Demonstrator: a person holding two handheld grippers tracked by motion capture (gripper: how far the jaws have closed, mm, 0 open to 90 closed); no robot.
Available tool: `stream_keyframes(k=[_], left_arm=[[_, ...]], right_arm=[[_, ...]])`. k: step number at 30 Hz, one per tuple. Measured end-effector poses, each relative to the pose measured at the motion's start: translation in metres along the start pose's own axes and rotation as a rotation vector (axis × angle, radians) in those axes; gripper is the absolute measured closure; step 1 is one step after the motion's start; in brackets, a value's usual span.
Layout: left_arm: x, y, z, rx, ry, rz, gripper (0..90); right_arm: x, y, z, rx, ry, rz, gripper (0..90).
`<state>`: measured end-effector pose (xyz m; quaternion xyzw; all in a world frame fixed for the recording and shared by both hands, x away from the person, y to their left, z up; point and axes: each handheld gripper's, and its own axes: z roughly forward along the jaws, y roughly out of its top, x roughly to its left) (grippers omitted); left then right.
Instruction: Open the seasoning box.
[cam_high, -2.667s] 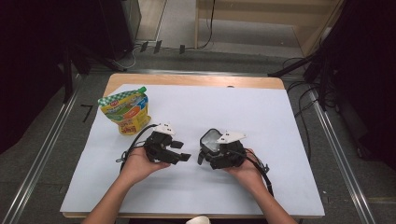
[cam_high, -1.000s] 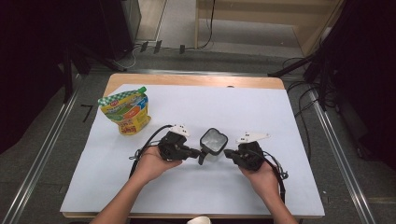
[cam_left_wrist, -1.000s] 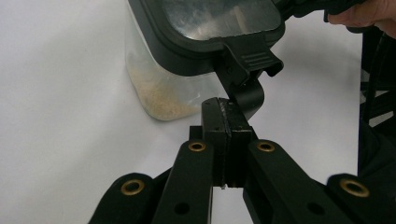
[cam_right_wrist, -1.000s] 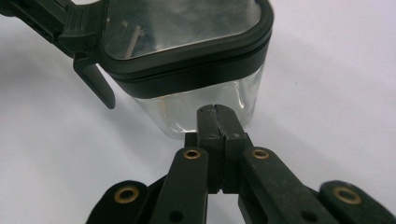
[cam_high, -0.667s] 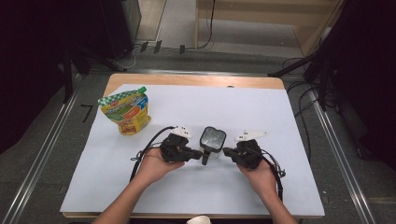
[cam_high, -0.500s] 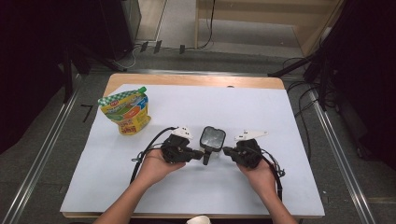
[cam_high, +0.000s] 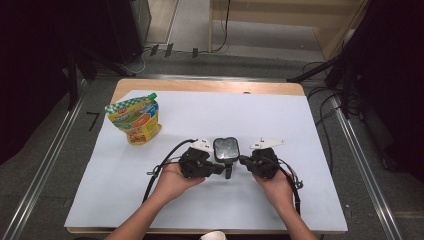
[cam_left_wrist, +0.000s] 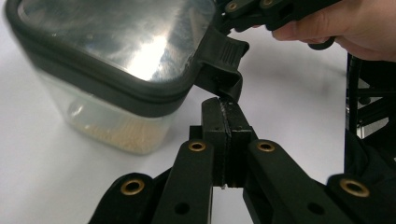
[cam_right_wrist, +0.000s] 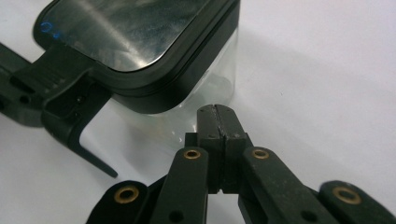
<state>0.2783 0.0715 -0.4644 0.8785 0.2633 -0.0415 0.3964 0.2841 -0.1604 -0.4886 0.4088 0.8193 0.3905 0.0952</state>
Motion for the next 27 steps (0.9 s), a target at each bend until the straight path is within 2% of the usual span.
stream_keyframes(k=[4, 8, 11, 13, 17, 22, 27], left_arm=[[-0.003, 0.001, 0.005, -0.002, -0.018, -0.004, 90.0], [-0.001, 0.001, 0.003, -0.003, -0.041, -0.01, 90.0], [0.001, 0.002, -0.005, -0.001, -0.06, -0.029, 88.7], [0.003, 0.002, -0.01, 0.022, -0.089, -0.058, 85.4], [0.004, 0.003, -0.022, 0.036, -0.058, -0.029, 84.7], [0.011, 0.003, -0.035, 0.014, -0.045, -0.035, 81.4], [0.02, 0.004, -0.047, 0.014, -0.015, -0.029, 70.2]], right_arm=[[0.001, 0.0, 0.001, 0.0, -0.004, -0.005, 90.0], [-0.002, 0.0, -0.001, -0.002, 0.012, -0.009, 90.0], [0.0, 0.001, -0.01, -0.006, 0.014, -0.002, 90.0], [0.001, 0.001, -0.015, -0.014, 0.019, -0.004, 90.0], [0.008, -0.001, -0.028, -0.017, 0.039, -0.019, 90.0], [0.016, -0.005, -0.038, -0.007, 0.068, -0.013, 90.0], [0.028, -0.011, -0.048, -0.008, 0.102, -0.011, 90.0]])
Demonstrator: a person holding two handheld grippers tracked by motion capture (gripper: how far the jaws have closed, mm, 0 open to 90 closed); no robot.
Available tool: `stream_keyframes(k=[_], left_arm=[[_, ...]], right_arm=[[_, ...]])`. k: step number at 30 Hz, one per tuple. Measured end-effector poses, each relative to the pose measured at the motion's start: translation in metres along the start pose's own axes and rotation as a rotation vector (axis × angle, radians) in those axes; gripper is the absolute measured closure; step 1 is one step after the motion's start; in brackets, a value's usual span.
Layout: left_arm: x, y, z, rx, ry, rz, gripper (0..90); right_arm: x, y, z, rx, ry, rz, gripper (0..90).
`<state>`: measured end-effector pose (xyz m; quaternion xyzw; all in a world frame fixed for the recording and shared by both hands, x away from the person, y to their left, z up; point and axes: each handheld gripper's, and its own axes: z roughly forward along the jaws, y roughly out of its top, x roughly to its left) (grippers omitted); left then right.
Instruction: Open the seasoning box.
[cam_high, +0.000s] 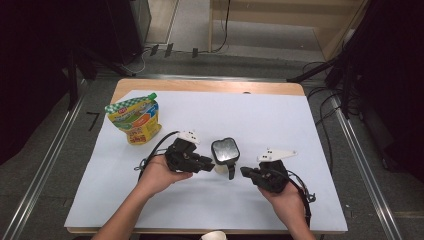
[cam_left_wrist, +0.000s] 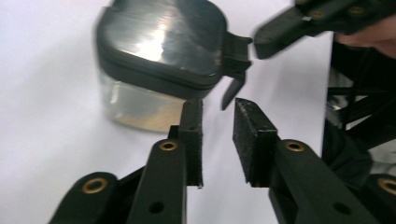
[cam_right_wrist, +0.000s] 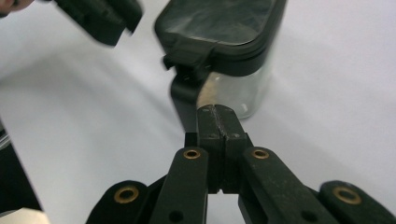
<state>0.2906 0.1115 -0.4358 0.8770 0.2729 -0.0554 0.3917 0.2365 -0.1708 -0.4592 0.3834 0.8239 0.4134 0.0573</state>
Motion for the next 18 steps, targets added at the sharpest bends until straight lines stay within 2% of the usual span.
stream_keyframes(k=[2, 5, 7, 13, 18], left_arm=[[0.003, 0.0, -0.003, -0.01, 0.005, -0.005, 66.1], [0.006, 0.0, -0.007, -0.023, 0.013, -0.002, 59.1], [0.008, -0.001, -0.008, -0.015, 0.028, -0.002, 56.2], [0.013, -0.002, -0.011, -0.021, 0.023, -0.022, 51.0], [0.014, -0.004, -0.012, -0.024, 0.025, -0.028, 48.4]], right_arm=[[0.005, -0.001, 0.001, 0.005, 0.013, -0.001, 90.0], [0.012, -0.001, 0.006, 0.017, 0.019, -0.029, 90.0], [0.014, -0.001, 0.011, 0.027, 0.027, -0.028, 90.0], [0.022, 0.0, 0.028, 0.052, 0.055, -0.03, 90.0], [0.027, 0.002, 0.04, 0.061, 0.051, -0.042, 90.0]])
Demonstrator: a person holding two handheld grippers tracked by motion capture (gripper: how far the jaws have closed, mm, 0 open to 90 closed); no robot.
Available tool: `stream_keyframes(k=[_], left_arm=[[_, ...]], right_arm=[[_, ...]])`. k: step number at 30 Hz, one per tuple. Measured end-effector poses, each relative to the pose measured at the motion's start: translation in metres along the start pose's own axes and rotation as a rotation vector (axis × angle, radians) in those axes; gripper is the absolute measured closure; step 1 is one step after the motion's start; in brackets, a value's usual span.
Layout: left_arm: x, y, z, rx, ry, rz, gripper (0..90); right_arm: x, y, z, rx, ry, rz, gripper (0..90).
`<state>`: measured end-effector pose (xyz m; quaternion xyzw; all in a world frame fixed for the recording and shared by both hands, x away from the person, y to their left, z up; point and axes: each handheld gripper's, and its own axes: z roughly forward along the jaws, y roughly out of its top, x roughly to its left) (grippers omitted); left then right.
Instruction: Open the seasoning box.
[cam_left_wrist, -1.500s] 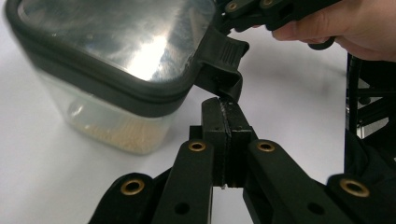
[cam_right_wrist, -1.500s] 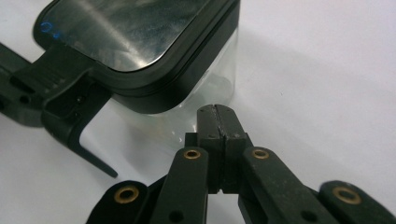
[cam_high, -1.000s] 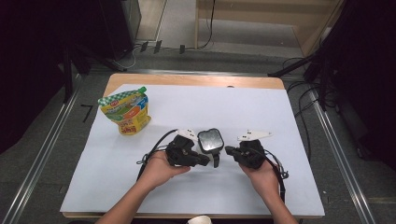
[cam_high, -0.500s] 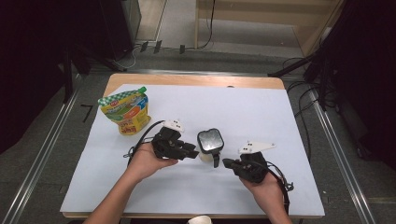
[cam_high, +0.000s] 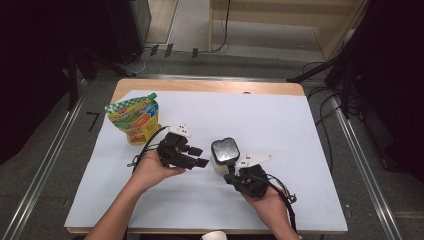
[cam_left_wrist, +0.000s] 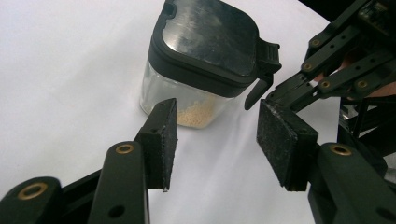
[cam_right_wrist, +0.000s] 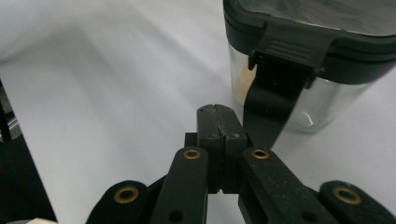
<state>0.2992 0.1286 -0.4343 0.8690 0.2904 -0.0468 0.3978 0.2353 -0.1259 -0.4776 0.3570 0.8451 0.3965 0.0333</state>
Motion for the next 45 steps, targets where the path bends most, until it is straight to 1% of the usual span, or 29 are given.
stream_keyframes(k=[3, 5, 6, 13, 20, 23, 25, 29, 35, 37, 41, 45], left_arm=[[0.0, -0.001, 0.0, -0.002, 0.001, 0.001, 47.3], [0.0, -0.002, -0.001, -0.004, 0.003, -0.004, 46.2], [0.0, -0.002, -0.001, -0.006, 0.006, -0.005, 45.5], [0.001, -0.005, -0.002, -0.002, 0.017, -0.005, 44.1], [0.003, -0.005, -0.001, -0.006, 0.021, -0.001, 43.4], [0.003, -0.004, 0.001, -0.001, 0.023, -0.005, 43.2], [0.004, -0.003, 0.002, 0.002, 0.023, 0.002, 43.1], [0.005, -0.003, 0.005, 0.001, 0.021, 0.002, 42.9], [0.008, -0.002, 0.007, 0.0, 0.024, -0.006, 42.8], [0.008, -0.002, 0.009, 0.0, 0.025, -0.005, 42.8], [0.008, -0.002, 0.01, 0.001, 0.034, 0.006, 42.8], [0.007, -0.003, 0.012, -0.005, 0.031, 0.01, 42.7]], right_arm=[[0.0, 0.001, 0.006, 0.003, -0.004, 0.005, 90.0], [0.0, 0.002, 0.008, 0.011, 0.005, 0.005, 90.0], [0.0, 0.002, 0.009, 0.015, -0.001, -0.003, 90.0], [-0.001, 0.002, 0.008, 0.027, 0.0, 0.001, 90.0], [-0.007, -0.001, 0.003, 0.019, -0.014, 0.013, 90.0], [-0.008, -0.002, 0.001, 0.018, -0.018, 0.021, 90.0], [-0.009, -0.003, 0.0, 0.018, -0.022, 0.023, 90.0], [-0.012, -0.005, -0.004, 0.016, -0.03, 0.035, 90.0], [-0.019, -0.008, -0.009, 0.01, -0.054, 0.058, 90.0], [-0.023, -0.009, -0.011, 0.008, -0.062, 0.057, 90.0], [-0.027, -0.01, -0.015, 0.005, -0.069, 0.079, 90.0], [-0.034, -0.012, -0.02, -0.003, -0.075, 0.093, 90.0]])
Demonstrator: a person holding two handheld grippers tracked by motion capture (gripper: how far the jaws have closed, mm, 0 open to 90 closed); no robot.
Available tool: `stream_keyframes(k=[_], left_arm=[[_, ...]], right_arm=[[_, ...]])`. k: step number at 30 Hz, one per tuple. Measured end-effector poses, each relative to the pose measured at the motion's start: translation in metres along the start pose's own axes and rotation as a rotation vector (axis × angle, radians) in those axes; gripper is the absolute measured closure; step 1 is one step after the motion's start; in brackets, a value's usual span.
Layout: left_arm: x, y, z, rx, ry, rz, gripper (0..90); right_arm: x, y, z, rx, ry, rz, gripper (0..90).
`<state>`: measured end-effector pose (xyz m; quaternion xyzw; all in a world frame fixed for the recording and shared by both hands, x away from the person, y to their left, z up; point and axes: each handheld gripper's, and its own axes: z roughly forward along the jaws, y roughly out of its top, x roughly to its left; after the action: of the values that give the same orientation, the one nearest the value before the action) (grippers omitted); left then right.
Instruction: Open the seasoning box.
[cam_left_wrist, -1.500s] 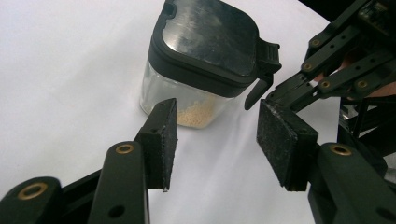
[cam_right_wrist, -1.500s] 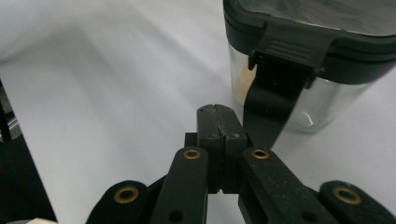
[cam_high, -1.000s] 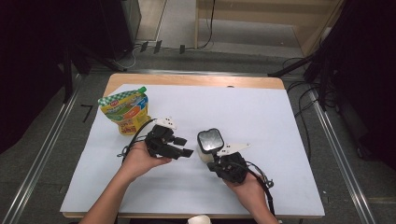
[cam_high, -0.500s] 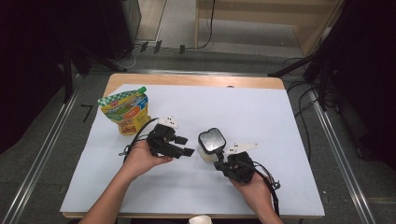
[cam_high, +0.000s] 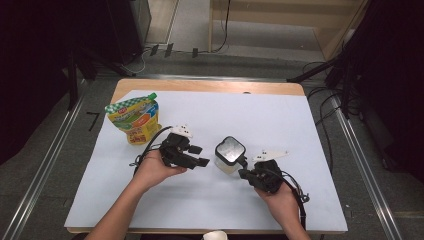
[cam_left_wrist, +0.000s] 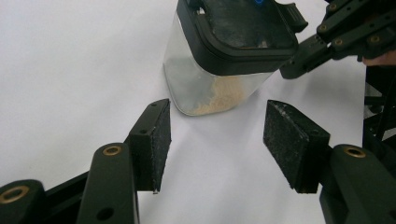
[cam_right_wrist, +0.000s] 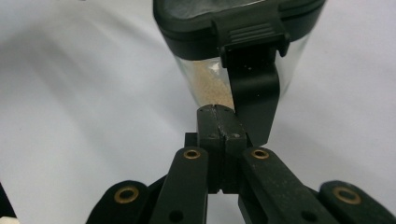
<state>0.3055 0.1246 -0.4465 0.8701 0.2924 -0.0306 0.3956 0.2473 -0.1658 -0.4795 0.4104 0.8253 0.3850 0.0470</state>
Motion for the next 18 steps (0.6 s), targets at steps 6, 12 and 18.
stream_keyframes(k=[6, 12, 18], left_arm=[[-0.002, 0.001, 0.002, 0.015, -0.019, 0.005, 43.1], [-0.004, 0.001, 0.004, 0.018, -0.027, 0.015, 43.0], [-0.007, 0.003, 0.005, 0.005, -0.051, 0.011, 40.4]], right_arm=[[-0.012, 0.0, -0.004, 0.001, -0.003, 0.023, 90.0], [-0.023, 0.001, -0.006, 0.004, -0.013, 0.043, 90.0], [-0.033, 0.003, -0.007, 0.009, -0.017, 0.053, 90.0]])
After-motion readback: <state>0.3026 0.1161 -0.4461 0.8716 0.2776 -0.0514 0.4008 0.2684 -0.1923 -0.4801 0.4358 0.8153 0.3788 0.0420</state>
